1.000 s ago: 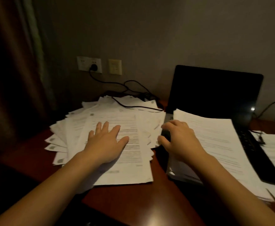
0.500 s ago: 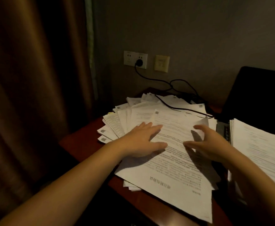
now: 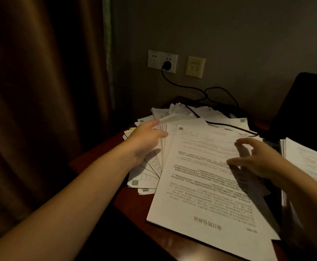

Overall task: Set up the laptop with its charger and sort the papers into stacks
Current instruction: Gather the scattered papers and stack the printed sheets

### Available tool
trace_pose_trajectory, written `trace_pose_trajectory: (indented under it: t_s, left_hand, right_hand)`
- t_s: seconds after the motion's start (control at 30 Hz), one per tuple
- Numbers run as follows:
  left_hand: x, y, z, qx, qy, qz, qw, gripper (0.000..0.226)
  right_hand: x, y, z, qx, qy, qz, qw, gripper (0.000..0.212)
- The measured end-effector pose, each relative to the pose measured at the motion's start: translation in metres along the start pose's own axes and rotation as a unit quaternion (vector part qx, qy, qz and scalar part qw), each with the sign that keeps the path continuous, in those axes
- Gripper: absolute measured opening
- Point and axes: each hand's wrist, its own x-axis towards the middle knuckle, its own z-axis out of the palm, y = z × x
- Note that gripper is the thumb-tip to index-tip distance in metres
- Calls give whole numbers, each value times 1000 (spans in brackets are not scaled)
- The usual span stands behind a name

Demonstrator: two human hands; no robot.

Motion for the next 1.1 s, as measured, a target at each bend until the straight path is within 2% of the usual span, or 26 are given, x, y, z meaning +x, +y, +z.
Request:
trace_pose_trajectory:
  t_s: [0.07,0.13,0.23,0.3,0.4,0.47,0.53,0.6,0.67,0.77,0.87,0.97,1.03,1.1]
  left_hand:
    - [3,2,1,-55,3,-50,997,36]
    - [6,4,3,-65,7,-63,996,13]
    - [5,5,9,-71,6,-72,995,23]
    - [-3,4,15,-45,-27,-61,997,23]
    - [-18,2,29,-21,-78,-14,997,23]
    - [-22,5,37,-63,-64,31,995,20]
    - [-20,14,40,-112,-33,77,990,19]
    - [-20,29,42,-134,5,121,984,21]
    - [-24,49,44,-129,43,167,976,22]
    - [-39,80,46,-103,52,240,964,19]
    - [-50,99,47,-87,42,288,953,21]
    - [-50,97,47,-93,26,285,954,27]
    - [-46,80,46,-87,17,244,966,34]
    - [-42,56,47,-37,0,200,979,32]
  right_hand:
    - [3,3,3,40,29,-15,999,73]
    - [5,5,6,61,65,-45,995,70]
    - [4,6,11,118,87,-81,986,65]
    - [1,4,10,170,113,-108,973,65]
    - [-4,-3,-1,249,192,-162,935,66]
    - [-9,-9,-12,307,219,-185,908,66]
    - [-14,-14,-24,368,183,-192,891,72]
    - [-18,-17,-35,402,110,-194,888,78]
    - [-24,-23,-45,399,72,-221,887,67]
    - [-36,-35,-54,407,125,-272,863,31]
    - [-44,-41,-59,413,199,-310,833,19]
    - [-39,-37,-57,433,198,-315,821,28]
    - [-32,-31,-51,432,160,-295,837,46]
    - [-26,-26,-44,414,136,-278,856,50]
